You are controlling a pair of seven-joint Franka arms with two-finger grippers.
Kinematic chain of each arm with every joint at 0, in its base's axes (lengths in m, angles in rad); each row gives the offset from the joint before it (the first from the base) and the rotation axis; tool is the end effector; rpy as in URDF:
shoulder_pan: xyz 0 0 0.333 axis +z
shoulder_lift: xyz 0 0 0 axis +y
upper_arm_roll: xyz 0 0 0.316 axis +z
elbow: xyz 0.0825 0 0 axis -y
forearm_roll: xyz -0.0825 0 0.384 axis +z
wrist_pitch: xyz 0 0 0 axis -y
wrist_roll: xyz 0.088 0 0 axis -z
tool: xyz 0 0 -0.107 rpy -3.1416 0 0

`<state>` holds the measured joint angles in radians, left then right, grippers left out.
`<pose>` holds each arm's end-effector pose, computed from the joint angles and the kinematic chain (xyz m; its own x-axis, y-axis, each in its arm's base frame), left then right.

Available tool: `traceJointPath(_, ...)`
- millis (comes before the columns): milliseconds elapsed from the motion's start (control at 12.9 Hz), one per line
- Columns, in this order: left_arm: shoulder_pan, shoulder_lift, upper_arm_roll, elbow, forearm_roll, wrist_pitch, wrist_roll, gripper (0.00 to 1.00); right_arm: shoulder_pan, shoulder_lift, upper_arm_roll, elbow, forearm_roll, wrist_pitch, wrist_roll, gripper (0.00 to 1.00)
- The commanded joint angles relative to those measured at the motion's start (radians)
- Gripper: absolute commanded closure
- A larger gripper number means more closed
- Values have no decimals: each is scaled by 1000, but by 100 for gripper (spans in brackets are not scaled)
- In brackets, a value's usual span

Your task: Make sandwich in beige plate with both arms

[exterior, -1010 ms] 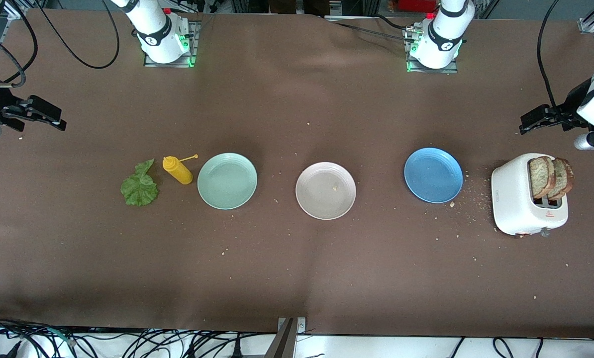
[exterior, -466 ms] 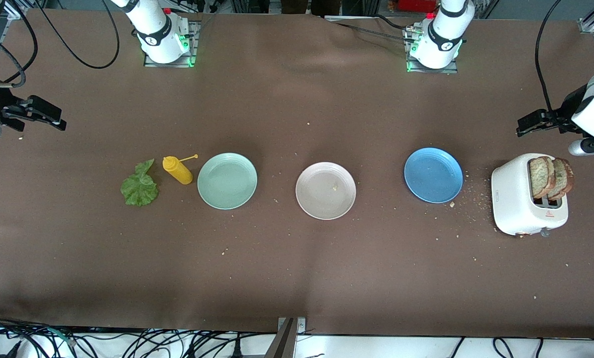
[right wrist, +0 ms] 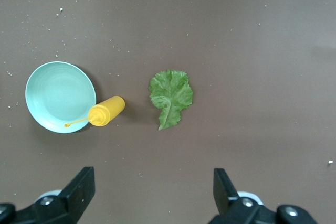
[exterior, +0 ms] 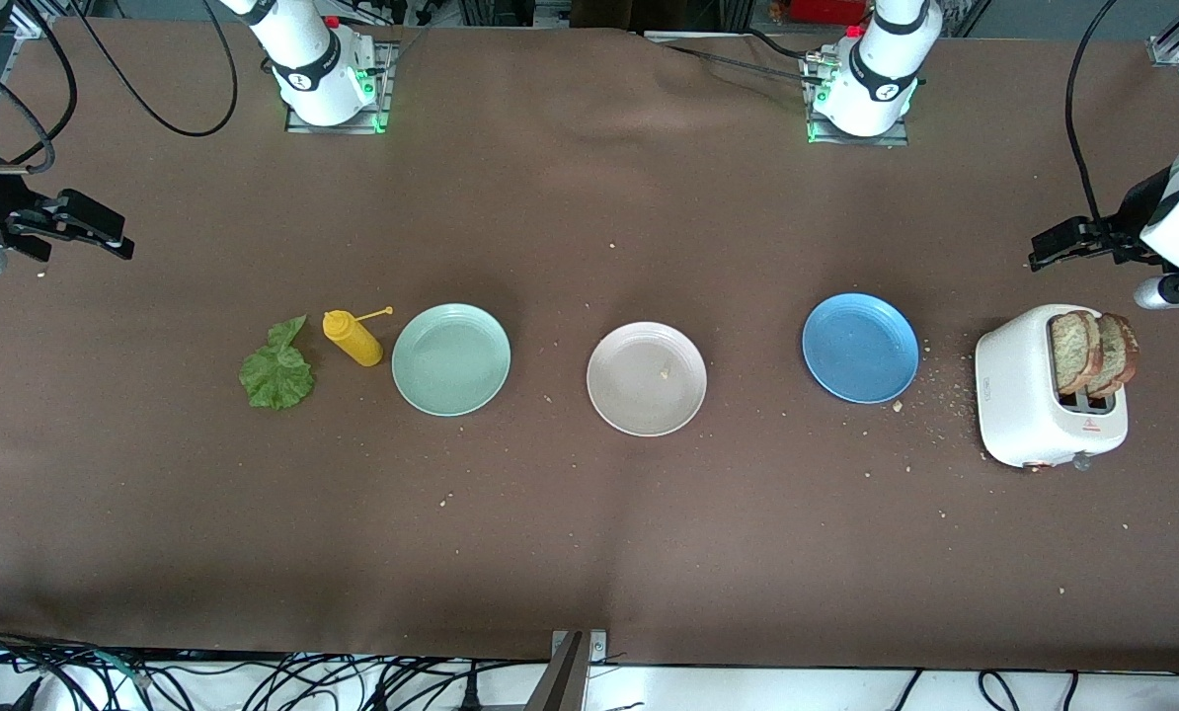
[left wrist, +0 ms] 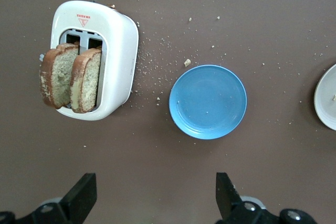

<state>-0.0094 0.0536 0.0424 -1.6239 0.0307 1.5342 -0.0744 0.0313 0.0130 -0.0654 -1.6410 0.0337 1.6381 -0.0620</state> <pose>0.5613 0.0213 0.5669 0.9842 0.1082 -0.1399 0.1031 -0.9937 -0.0433 0.5622 -0.0156 0.5899 0.9996 0.0256 -0.0138 0.0251 -0.9991 -0.0336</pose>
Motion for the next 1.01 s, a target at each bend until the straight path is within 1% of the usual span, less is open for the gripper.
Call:
traceJointPath(0,11,14,-9,21,-5,-25,16,0,-1,-8,7,3,5,0,-2,0)
traceJointPath(155,11,15,-9,19,-29,-25,18,0,1,-8,12,4,3,0,-1,0)
traceJointPath(932,12,26,-9,16,-31,-25,19,0,-2,-8,7,3,2,0,-4,0)
